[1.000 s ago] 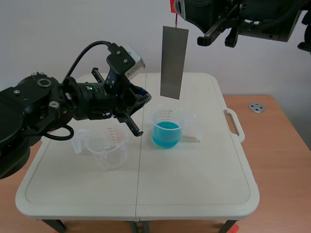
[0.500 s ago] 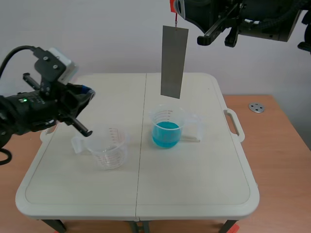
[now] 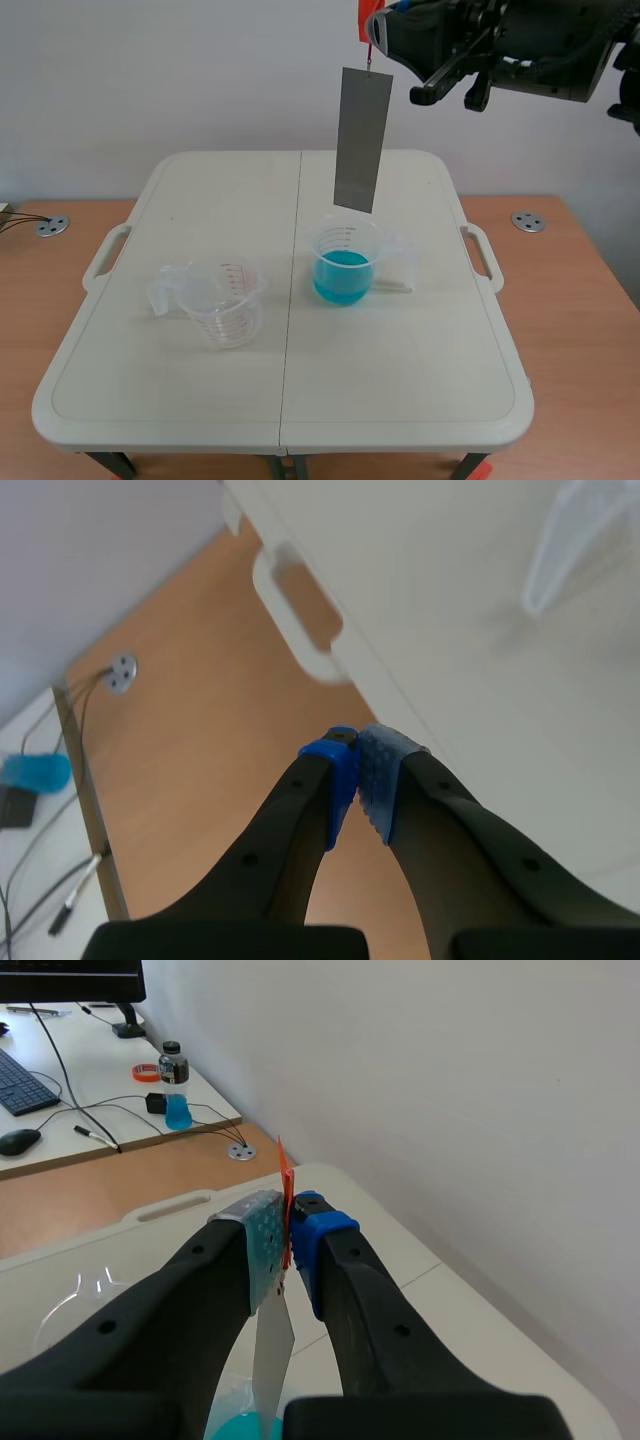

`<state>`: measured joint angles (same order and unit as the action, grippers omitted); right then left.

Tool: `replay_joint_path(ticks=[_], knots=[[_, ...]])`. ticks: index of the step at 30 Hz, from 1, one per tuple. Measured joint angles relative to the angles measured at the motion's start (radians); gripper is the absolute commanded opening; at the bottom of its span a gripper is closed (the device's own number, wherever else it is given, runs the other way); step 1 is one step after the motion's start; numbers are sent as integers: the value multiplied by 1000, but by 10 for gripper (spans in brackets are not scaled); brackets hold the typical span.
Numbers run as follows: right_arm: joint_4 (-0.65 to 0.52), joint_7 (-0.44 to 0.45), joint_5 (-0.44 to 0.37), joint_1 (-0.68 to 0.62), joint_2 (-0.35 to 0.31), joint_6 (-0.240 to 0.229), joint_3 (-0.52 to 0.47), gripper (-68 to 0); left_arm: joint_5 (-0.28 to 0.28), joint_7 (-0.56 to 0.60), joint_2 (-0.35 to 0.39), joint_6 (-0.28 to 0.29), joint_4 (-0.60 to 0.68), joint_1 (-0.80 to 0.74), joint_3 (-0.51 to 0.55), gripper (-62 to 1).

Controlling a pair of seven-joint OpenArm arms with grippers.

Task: Hold the metal plate by the orange handle, dip it into the blue solution, take it out and point at it, then put the plate back in the beaker on the left.
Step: 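Point at the plate with the left hand, then lower the plate into the blue solution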

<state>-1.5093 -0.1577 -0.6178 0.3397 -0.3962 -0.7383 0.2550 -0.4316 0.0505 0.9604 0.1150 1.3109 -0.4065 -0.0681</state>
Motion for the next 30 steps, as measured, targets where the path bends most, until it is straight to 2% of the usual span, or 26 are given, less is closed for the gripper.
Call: replay_joint_path(ticks=[14,23,30], knots=[[63,56,26,0,1,0,54,-662,0,37,-15,0,0,-394,27,-597],[150,74,108,0,69,0,54,-662,8,37,-83,9,0,-480,24,-597],[222,133,147,0,75,0,54,-662,8,18,-122,9,0,-483,24,-597]])
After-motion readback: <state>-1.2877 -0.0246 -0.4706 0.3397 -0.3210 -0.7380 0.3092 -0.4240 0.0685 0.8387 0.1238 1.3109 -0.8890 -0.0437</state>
